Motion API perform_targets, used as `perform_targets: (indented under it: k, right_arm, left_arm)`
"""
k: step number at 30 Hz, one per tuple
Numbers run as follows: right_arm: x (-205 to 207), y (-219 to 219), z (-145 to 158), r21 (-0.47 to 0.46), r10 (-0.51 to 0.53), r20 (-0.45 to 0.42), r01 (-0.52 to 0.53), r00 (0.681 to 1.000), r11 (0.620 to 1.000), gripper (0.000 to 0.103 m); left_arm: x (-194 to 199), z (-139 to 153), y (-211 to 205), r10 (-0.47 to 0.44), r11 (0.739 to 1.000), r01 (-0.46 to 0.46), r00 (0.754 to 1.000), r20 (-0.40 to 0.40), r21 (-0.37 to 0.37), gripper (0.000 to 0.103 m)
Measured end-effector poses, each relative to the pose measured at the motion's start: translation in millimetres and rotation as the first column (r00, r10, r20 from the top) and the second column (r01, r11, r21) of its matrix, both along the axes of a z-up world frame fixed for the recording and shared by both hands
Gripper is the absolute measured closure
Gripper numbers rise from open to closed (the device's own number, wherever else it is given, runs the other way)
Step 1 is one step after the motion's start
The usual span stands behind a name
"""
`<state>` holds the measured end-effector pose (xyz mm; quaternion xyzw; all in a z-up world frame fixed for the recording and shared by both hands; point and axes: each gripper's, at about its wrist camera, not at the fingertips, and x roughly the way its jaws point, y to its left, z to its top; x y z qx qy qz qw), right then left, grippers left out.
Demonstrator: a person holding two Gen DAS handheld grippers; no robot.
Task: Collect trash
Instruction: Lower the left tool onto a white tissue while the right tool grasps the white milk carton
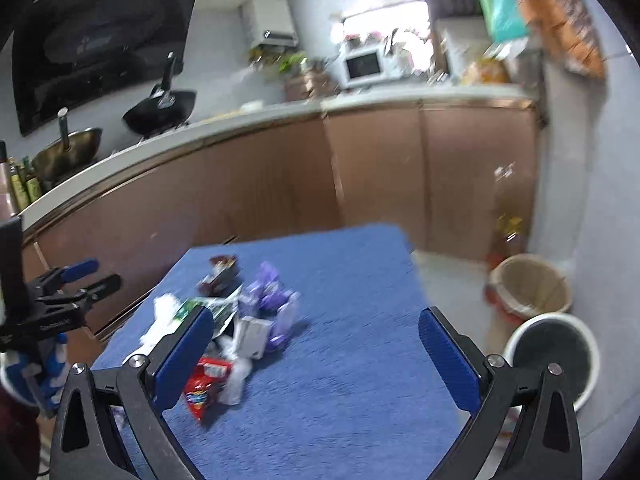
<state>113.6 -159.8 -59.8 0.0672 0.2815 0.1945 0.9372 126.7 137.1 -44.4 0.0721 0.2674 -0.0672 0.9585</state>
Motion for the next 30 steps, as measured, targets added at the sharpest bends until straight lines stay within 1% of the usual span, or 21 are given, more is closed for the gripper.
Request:
perform_targets:
  k: [3,5,8,10,13,15,19,22,24,28,30]
  right_arm:
    - [19,12,-14,0.021,0.059,-0.065,-0.058,0.996,0.998,0.007]
    - [32,21,-23,0.044,0.109,-0.115,-0.105,0.987,0.993,0.014]
    - [49,36,-39,0.074,0.178,-0.174,-0.167,0.969,0.983,0.018]
    - [60,45,-50,0.091,0.209,-0.206,-0.194,0.956,0.977,0.020]
    - [74,51,-65,0.121,0.242,-0.252,-0.217,0.937,0.969,0.027]
    - [81,54,-72,0.135,0.260,-0.276,-0.230,0.925,0.964,0.028]
    - [93,61,-85,0.170,0.296,-0.306,-0.254,0.905,0.952,0.029]
    - [102,68,-92,0.196,0.317,-0.320,-0.265,0.893,0.944,0.030]
    - [108,73,-98,0.210,0.326,-0.331,-0.268,0.886,0.940,0.033]
    - [118,78,-106,0.236,0.338,-0.351,-0.267,0.873,0.934,0.036]
    - [121,80,-109,0.249,0.346,-0.357,-0.269,0.867,0.930,0.037]
  left_arm:
    - [13,-14,-2,-0.078,0.997,0.078,0.995,-0.057,0.008,0.016]
    - [25,-23,-8,-0.121,0.992,0.124,0.988,-0.093,0.025,0.016]
    - [42,-33,-13,-0.171,0.985,0.173,0.974,-0.150,0.001,0.016]
    - [53,-41,-21,-0.197,0.980,0.200,0.961,-0.191,-0.005,0.016]
    - [68,-54,-31,-0.212,0.975,0.221,0.949,-0.234,0.012,0.017]
    - [74,-56,-29,-0.214,0.975,0.220,0.946,-0.243,-0.001,0.017]
    - [82,-54,-5,-0.159,0.986,0.164,0.958,-0.239,0.003,0.017]
    - [83,-52,19,-0.098,0.995,0.101,0.965,-0.244,0.002,0.017]
    - [83,-54,35,-0.051,0.998,0.055,0.967,-0.248,0.010,0.017]
    - [86,-64,66,0.027,0.999,-0.036,0.957,-0.290,-0.026,0.017]
    - [91,-72,81,0.047,0.995,-0.074,0.945,-0.322,-0.072,0.017]
